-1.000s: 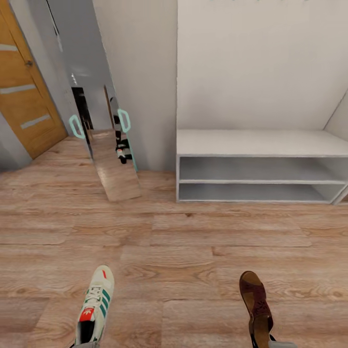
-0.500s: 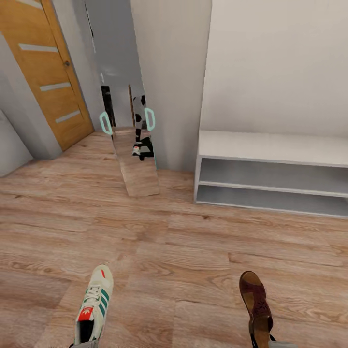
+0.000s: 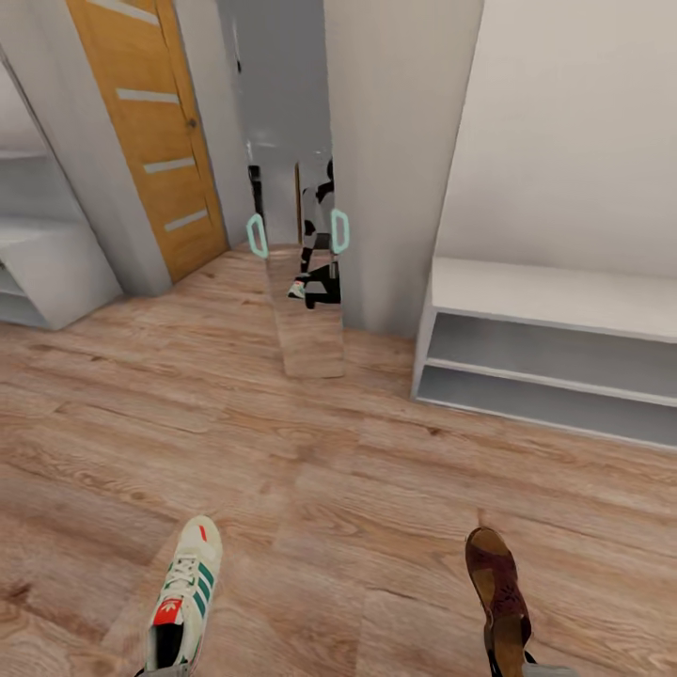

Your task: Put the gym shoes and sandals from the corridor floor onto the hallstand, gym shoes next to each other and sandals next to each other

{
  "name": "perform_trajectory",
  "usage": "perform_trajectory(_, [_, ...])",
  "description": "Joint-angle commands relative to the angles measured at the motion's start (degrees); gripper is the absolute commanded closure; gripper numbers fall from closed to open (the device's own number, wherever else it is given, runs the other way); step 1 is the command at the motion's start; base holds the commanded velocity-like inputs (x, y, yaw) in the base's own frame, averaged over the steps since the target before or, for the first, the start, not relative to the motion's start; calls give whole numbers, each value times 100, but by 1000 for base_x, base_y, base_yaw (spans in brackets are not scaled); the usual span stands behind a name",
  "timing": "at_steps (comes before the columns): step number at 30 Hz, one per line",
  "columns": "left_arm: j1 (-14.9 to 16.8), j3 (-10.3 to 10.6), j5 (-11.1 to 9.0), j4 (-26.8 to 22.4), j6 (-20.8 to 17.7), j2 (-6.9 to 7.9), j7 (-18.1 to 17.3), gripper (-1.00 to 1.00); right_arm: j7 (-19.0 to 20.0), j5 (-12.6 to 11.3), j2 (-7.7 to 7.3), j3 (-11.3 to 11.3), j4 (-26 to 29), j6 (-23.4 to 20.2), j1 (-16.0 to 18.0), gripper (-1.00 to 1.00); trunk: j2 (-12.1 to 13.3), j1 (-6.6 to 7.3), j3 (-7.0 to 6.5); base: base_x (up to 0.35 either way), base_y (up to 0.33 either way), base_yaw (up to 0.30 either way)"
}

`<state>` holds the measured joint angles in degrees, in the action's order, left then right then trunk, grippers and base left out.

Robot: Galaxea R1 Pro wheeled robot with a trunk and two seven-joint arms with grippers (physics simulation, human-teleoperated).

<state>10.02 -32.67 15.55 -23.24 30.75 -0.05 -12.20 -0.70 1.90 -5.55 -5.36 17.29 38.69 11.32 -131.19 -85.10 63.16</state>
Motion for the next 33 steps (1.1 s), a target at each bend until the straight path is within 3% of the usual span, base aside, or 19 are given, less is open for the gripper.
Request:
perform_trajectory(1, [-4,-52,42,4,24,-4,-37,100,-9,21,1,-18,-2,16,2,100,-2,1,4,0,0,279])
perform_trajectory(20, [-35,-72,37,4,10,5,-19,100,-6,26,1,-17,-6,16,2,100,-2,1,4,3,2,279])
perform_trajectory(33, [-35,-73,17,4,9,14,32,100,-9,25,1,-10,-6,16,2,100,-2,1,-38,268,113,273])
